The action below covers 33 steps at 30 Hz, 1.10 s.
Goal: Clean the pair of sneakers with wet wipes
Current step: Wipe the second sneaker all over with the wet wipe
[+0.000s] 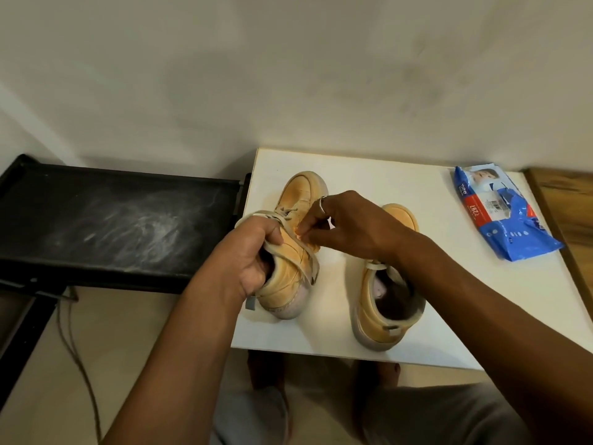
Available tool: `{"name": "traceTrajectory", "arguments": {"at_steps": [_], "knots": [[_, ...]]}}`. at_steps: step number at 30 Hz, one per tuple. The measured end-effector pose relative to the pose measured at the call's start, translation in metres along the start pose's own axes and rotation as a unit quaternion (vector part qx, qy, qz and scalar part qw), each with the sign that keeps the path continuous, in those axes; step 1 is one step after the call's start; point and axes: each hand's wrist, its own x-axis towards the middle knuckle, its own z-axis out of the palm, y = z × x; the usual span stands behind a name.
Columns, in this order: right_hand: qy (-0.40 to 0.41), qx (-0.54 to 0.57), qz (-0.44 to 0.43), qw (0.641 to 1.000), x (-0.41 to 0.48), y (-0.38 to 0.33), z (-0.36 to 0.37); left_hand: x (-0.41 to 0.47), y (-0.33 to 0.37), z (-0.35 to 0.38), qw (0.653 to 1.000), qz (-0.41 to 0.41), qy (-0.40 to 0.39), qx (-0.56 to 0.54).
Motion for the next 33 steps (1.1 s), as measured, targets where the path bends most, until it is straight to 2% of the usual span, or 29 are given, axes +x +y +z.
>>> {"name": "traceTrajectory", "arguments": {"at_steps": [5, 7, 12, 16, 19, 21, 25, 27, 30, 31, 33], "knots": [[-0.008, 0.043, -0.018, 0.999, -0.001, -0.002, 0.006, 0.000, 0.001, 0.000, 0.999, 0.007, -0.044, 0.008], [-0.010, 0.041, -0.028, 0.999, -0.002, -0.005, 0.010, 0.001, 0.001, 0.003, 0.999, 0.009, -0.038, 0.028], [0.022, -0.052, -0.038, 0.998, 0.002, -0.012, 0.012, 0.005, -0.004, 0.006, 0.997, 0.015, 0.030, 0.074], [0.085, -0.142, 0.007, 0.986, 0.012, -0.010, 0.011, 0.002, -0.004, 0.006, 0.999, 0.019, 0.003, 0.041], [0.117, -0.150, 0.046, 0.981, 0.018, -0.005, 0.007, 0.002, -0.005, 0.006, 0.999, 0.027, -0.018, 0.034], [0.088, -0.115, 0.047, 0.988, 0.017, -0.007, 0.008, 0.002, -0.005, 0.004, 0.999, 0.029, -0.024, 0.026], [-0.022, 0.019, 0.033, 0.999, 0.007, -0.011, 0.003, 0.003, -0.004, 0.001, 0.999, 0.032, -0.039, 0.018], [-0.006, -0.008, 0.033, 0.999, 0.009, -0.009, 0.004, 0.004, -0.004, 0.001, 0.998, 0.037, -0.038, 0.026], [0.094, -0.137, 0.043, 0.985, 0.015, -0.008, 0.008, 0.005, -0.005, 0.002, 0.998, 0.039, -0.029, 0.041], [0.103, -0.143, 0.043, 0.983, 0.015, -0.009, 0.008, 0.005, -0.005, 0.002, 0.998, 0.038, -0.028, 0.044], [0.054, -0.098, 0.036, 0.993, 0.013, -0.011, 0.007, 0.005, -0.005, 0.001, 0.998, 0.039, -0.029, 0.042]]}}
